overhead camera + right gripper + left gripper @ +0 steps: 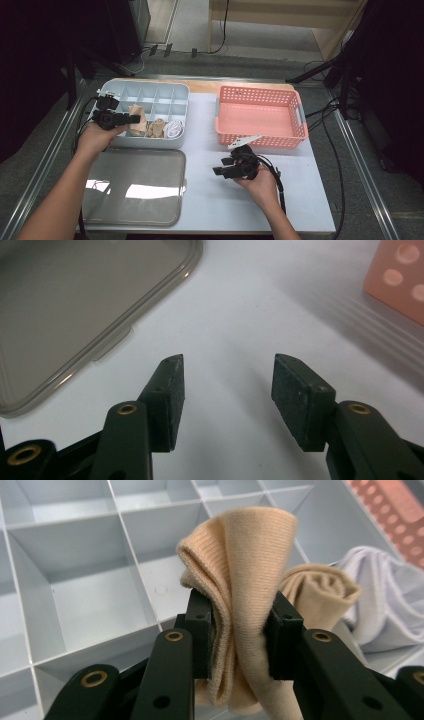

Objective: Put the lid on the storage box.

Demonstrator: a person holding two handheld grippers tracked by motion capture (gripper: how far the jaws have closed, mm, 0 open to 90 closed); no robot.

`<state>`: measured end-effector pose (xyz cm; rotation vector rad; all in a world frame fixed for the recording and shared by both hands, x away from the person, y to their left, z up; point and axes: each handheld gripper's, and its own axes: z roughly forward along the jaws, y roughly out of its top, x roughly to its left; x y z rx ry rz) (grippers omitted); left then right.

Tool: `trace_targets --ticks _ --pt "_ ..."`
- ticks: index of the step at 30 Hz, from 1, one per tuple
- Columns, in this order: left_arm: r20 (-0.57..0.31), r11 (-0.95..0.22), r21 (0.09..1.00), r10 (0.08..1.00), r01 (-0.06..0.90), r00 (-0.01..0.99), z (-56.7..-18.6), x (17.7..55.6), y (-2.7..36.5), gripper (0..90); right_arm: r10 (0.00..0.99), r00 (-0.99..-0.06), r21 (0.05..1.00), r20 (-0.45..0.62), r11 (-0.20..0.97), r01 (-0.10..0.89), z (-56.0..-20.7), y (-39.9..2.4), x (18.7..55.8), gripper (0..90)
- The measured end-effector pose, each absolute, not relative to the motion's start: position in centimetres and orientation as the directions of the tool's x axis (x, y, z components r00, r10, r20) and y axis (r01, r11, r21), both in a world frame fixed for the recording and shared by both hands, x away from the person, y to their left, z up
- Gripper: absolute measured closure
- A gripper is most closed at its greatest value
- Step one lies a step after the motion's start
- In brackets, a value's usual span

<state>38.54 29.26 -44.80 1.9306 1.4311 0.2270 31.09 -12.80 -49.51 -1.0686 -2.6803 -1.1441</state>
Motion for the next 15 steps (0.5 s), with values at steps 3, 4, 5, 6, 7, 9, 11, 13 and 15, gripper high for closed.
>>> trace_targets --ticks 3,4,5,6,7,9,11,13,15 --pt "-0.262 -0.148 0.619 0.887 0.771 0.381 -45.1 38.6 29.0 70.5 0.582 -0.76 0.624 0.288 0.488 0.61 -49.5 -13.0 31.0 48.4" --pt "-0.261 -0.149 0.619 0.887 0.771 0.38 -45.2 38.7 28.9 70.5 0.585 -0.758 0.624 0.288 0.485 0.612 -49.6 -13.1 31.0 48.4" --pt "-0.26 -0.15 0.619 0.887 0.771 0.381 -45.3 38.7 28.9 70.5 0.587 -0.756 0.623 0.288 0.485 0.614 -49.6 -13.1 31.0 48.4" --pt "-0.259 -0.152 0.619 0.887 0.77 0.383 -45.4 38.7 28.8 70.5 0.587 -0.757 0.623 0.287 0.485 0.613 -49.6 -13.2 31.0 48.5" --pt "-0.26 -0.151 0.619 0.887 0.771 0.381 -45.4 38.7 28.8 70.5 0.588 -0.756 0.624 0.288 0.483 0.614 -49.5 -13.2 31.0 48.4" --pt "-0.265 -0.146 0.616 0.887 0.774 0.378 -45.6 38.7 28.9 70.5 0.588 -0.756 0.626 0.287 0.482 0.613 -49.5 -13.2 31.0 48.5" --pt "-0.269 -0.144 0.613 0.887 0.777 0.376 -45.8 38.7 29.0 70.5 0.588 -0.756 0.626 0.288 0.482 0.613 -49.5 -13.2 31.0 48.4" --pt "-0.275 -0.144 0.604 0.885 0.784 0.375 -45.9 38.6 29.0 70.5 0.589 -0.755 0.624 0.289 0.482 0.615 -49.6 -13.2 31.0 48.5" --pt "-0.266 -0.158 0.601 0.885 0.784 0.383 -46.0 38.5 28.9 70.5 0.587 -0.757 0.623 0.287 0.485 0.613 -49.6 -13.1 31.0 48.4"
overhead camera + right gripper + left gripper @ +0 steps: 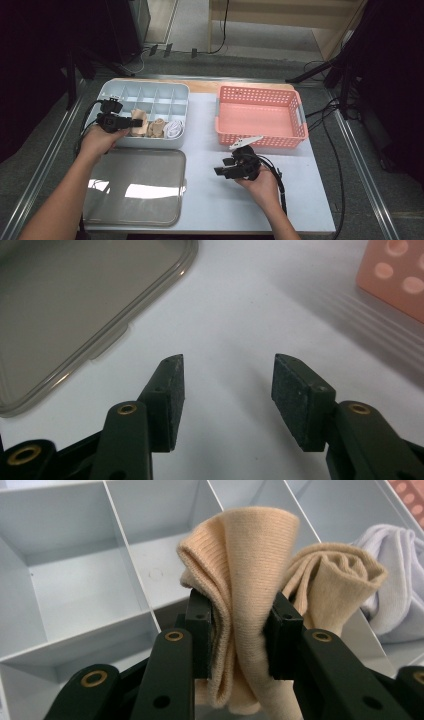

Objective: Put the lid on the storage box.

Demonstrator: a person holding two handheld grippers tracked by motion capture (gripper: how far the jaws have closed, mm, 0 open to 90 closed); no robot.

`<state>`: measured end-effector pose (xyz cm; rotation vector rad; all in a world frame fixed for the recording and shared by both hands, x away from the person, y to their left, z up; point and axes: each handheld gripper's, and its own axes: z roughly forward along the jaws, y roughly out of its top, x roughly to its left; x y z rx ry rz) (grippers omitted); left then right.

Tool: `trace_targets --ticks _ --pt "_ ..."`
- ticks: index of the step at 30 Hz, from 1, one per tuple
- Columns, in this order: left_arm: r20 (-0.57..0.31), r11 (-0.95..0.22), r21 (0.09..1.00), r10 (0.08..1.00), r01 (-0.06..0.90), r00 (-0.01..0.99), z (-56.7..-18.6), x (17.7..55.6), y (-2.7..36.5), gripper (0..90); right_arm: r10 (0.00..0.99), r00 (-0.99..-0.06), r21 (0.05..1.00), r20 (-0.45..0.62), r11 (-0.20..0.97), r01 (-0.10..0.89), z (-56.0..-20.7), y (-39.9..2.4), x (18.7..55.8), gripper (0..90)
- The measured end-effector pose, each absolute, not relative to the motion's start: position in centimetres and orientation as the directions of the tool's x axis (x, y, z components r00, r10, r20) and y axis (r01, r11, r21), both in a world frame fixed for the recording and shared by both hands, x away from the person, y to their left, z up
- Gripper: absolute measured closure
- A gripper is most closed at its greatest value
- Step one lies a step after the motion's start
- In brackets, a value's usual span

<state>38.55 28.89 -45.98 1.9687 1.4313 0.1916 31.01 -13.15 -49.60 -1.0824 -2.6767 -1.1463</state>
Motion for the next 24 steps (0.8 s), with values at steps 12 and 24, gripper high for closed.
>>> trace_targets --ticks 12,24 --pt "-0.243 -0.204 0.577 0.882 0.791 0.405 -46.3 38.6 28.7 69.5 0.59 -0.754 0.627 0.29 0.477 0.615 -49.6 -13.2 31.1 48.2" --pt "-0.272 -0.177 0.606 0.87 0.776 0.411 -44.9 38.2 29.5 54.0 0.59 -0.754 0.627 0.29 0.478 0.615 -49.6 -13.2 31.1 48.2"
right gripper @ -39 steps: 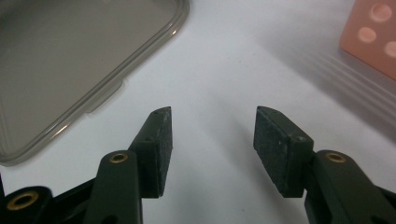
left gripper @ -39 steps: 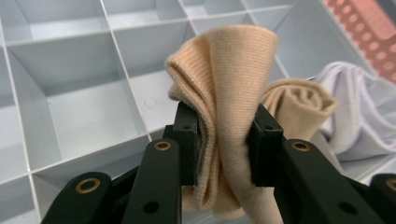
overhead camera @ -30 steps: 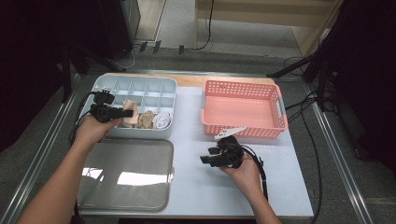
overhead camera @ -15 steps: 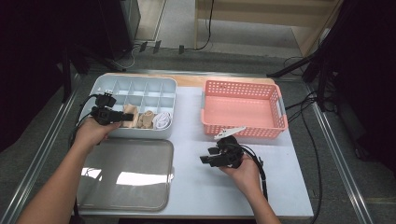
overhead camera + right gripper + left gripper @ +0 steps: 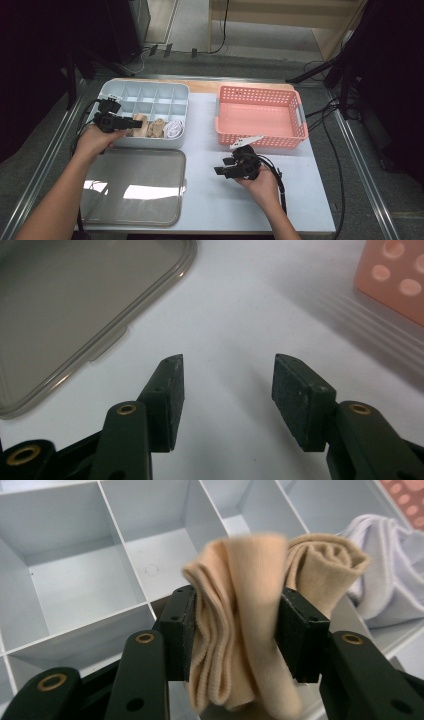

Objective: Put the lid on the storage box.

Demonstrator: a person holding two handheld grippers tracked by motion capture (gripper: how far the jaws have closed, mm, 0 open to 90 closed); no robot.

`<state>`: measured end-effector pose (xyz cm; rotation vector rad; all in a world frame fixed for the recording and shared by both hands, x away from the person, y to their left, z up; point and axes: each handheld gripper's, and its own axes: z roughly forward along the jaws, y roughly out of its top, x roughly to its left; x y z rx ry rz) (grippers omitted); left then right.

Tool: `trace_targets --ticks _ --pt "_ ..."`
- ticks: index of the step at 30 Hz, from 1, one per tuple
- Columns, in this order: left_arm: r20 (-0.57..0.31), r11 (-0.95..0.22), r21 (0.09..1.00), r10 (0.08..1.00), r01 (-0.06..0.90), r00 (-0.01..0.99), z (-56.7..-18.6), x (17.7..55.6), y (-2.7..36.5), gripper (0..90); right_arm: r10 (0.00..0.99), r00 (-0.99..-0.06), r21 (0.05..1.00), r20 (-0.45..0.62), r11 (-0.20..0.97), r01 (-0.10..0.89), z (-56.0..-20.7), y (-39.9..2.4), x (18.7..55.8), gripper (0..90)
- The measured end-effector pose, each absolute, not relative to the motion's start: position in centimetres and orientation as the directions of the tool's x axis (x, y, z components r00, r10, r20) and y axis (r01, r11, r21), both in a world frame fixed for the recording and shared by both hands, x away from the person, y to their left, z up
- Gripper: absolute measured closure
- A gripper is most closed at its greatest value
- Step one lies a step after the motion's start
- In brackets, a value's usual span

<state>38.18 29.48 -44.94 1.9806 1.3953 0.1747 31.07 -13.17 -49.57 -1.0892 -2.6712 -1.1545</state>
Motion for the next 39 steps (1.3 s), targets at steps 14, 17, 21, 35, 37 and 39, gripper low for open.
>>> trace_targets --ticks 14,17,21,35,37,39 --pt "-0.256 -0.171 0.637 0.873 0.752 0.415 -42.3 38.6 29.1 55.3 0.591 -0.753 0.625 0.29 0.479 0.617 -49.6 -13.1 31.1 48.2" --pt "-0.252 -0.17 0.635 0.876 0.754 0.41 -42.5 39.0 28.8 63.1 0.588 -0.755 0.623 0.289 0.483 0.615 -49.7 -13.1 31.1 48.2" --pt "-0.247 -0.181 0.617 0.88 0.766 0.407 -43.3 39.4 28.5 73.7 0.586 -0.757 0.622 0.288 0.487 0.613 -49.7 -13.0 31.1 48.2" --pt "-0.247 -0.191 0.545 0.894 0.816 0.374 -45.8 39.7 28.6 85.0 0.587 -0.756 0.618 0.289 0.488 0.616 -49.8 -12.8 31.1 48.1" --pt "-0.246 -0.197 0.532 0.895 0.824 0.373 -46.3 39.8 28.6 85.1 0.588 -0.756 0.617 0.288 0.489 0.616 -49.8 -12.8 31.0 48.1" --pt "-0.252 -0.194 0.531 0.893 0.825 0.372 -46.5 39.7 28.5 85.0 0.587 -0.757 0.618 0.287 0.491 0.615 -49.8 -12.8 31.0 48.1"
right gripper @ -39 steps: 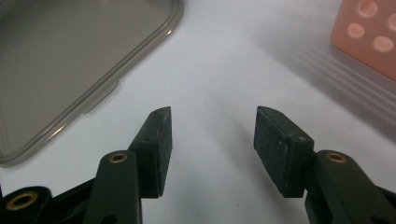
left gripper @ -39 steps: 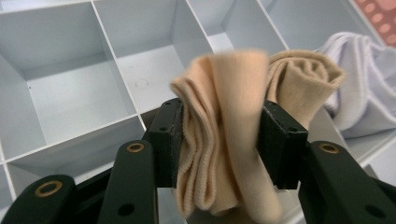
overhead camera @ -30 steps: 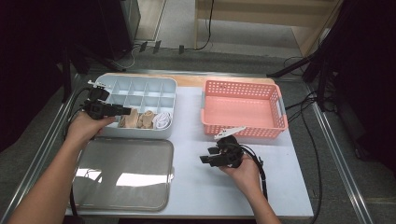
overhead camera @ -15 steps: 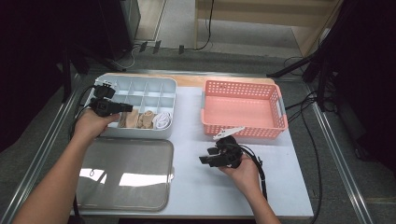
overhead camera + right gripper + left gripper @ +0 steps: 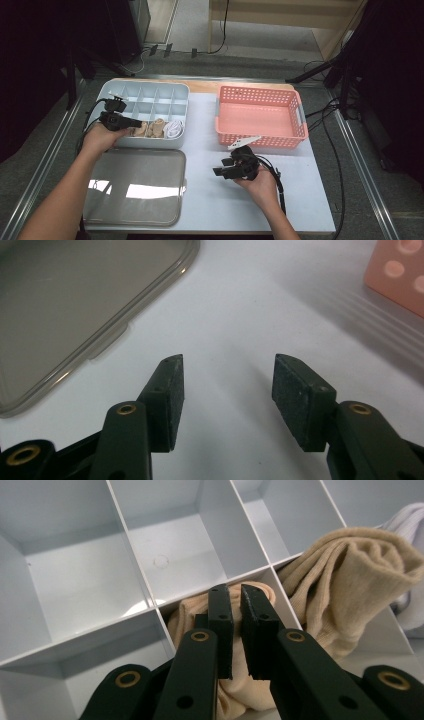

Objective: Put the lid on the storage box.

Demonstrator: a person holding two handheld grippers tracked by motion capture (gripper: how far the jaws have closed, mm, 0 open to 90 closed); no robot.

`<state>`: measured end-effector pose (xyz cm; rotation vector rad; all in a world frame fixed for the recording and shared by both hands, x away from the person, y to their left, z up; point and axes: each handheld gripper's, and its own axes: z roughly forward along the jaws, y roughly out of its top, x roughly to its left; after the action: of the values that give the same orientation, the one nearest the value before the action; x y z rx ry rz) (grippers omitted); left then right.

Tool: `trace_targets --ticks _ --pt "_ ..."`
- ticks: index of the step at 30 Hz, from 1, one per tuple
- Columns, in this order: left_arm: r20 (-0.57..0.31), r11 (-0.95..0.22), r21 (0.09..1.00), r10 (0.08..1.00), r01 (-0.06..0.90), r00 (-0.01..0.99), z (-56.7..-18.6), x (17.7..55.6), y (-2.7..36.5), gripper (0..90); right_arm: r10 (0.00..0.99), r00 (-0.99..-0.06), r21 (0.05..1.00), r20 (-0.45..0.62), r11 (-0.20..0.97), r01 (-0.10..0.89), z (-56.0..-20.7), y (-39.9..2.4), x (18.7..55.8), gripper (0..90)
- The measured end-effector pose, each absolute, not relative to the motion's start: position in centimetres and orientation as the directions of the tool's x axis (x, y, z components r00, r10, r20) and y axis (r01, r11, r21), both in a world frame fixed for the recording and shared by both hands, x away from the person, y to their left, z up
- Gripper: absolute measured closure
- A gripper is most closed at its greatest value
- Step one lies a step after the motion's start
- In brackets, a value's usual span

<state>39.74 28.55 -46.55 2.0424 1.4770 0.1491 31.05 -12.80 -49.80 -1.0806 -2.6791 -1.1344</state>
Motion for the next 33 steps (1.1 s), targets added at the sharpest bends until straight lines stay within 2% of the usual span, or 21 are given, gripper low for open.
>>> trace_targets --ticks 11,16,22,28,33 --pt "-0.259 -0.197 0.54 0.886 0.818 0.384 -46.8 39.6 28.6 82.9 0.581 -0.762 0.625 0.284 0.49 0.607 -49.8 -12.7 31.0 48.1" --pt "-0.281 -0.181 0.568 0.874 0.803 0.396 -46.2 39.0 28.8 72.0 0.581 -0.762 0.634 0.286 0.482 0.605 -49.6 -12.7 31.0 48.1" --pt "-0.267 -0.193 0.597 0.867 0.778 0.42 -44.2 38.1 28.9 61.0 0.572 -0.772 0.656 0.277 0.475 0.587 -49.4 -12.6 30.8 48.5" --pt "-0.25 -0.202 0.618 0.866 0.76 0.433 -42.4 36.8 29.1 57.8 0.571 -0.778 0.68 0.261 0.463 0.569 -49.1 -12.4 30.7 39.7" --pt "-0.241 -0.21 0.634 0.861 0.744 0.448 -41.5 35.5 29.3 55.2 0.539 -0.806 0.68 0.246 0.497 0.54 -49.1 -11.9 30.5 36.4"
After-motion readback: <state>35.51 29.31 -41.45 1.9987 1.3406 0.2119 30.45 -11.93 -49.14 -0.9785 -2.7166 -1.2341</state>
